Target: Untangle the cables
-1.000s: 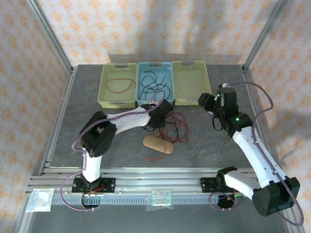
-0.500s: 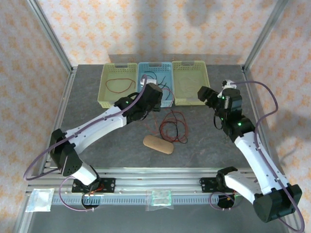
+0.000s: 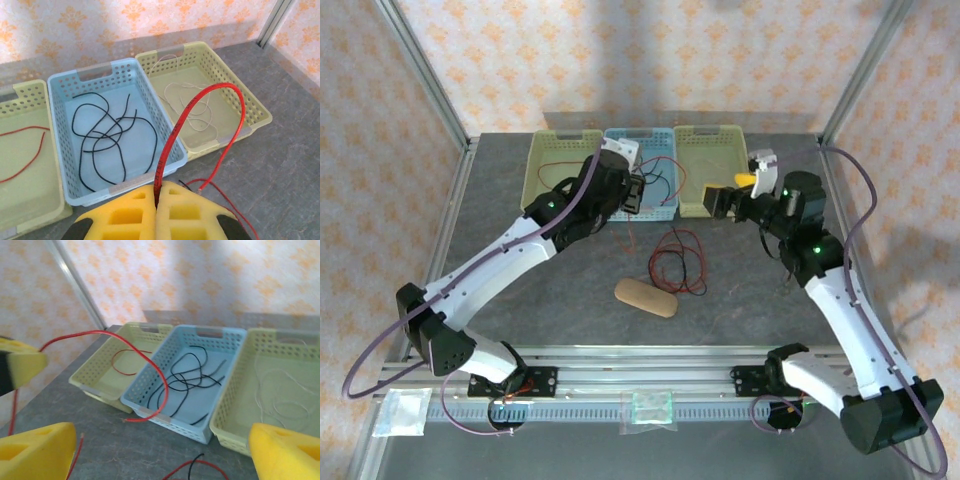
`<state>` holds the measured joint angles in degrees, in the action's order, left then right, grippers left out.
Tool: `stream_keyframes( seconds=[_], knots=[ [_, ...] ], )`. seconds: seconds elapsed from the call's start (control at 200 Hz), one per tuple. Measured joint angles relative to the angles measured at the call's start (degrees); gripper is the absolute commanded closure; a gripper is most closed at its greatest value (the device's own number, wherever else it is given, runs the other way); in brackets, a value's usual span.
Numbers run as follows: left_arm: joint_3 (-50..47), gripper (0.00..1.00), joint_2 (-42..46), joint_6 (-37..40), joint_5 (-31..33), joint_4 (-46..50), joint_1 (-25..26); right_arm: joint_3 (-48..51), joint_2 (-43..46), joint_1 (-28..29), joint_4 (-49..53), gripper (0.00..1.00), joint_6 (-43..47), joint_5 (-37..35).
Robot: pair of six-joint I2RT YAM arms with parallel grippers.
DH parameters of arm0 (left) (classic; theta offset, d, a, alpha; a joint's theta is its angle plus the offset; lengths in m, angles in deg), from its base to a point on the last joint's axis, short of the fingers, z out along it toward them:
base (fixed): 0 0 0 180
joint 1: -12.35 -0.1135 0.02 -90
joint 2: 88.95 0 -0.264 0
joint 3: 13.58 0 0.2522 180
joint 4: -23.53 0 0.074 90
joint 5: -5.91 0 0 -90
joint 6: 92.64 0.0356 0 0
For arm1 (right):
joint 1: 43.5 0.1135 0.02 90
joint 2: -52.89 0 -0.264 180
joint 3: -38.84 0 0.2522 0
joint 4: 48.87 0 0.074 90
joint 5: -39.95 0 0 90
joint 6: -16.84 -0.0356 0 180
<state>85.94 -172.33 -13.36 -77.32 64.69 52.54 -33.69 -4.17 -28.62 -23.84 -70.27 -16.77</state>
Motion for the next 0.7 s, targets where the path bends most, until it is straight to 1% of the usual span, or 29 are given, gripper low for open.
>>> stream_keyframes(
  seconds=[0.095, 0.19, 0.33, 0.401, 0.516, 0.701],
  knots=[
    [0.35, 1.0, 0.0, 2.08, -1.14, -0.04, -2.27, -3.3, -1.6, 0.11, 0.57, 0.12, 2.64, 3.65],
    [0.9, 1.0, 0.0, 3.82, -2.05, -0.24, -5.18, -4.57, -2.25, 0.66, 1.36, 0.13, 4.44, 6.45],
    [2.6, 1.0, -0.42, 5.29, -3.3, -0.81, -10.38, -6.05, -3.78, 4.26, 3.93, 0.13, 6.64, 7.41],
    [4.17, 1.0, -1.25, 5.84, -3.54, -1.42, -13.38, -6.78, -4.57, 7.45, 5.25, 0.13, 7.37, 6.21],
    [6.43, 1.0, -3.13, 6.27, -3.54, -2.34, -17.94, -7.8, -5.6, 13.46, 6.51, 0.14, 7.72, 2.32],
    [7.21, 1.0, -6.75, 6.1, -3.32, -2.67, -24.24, -8.0, -6.62, 21.92, 6.75, 0.15, 6.49, -6.12]
  ],
)
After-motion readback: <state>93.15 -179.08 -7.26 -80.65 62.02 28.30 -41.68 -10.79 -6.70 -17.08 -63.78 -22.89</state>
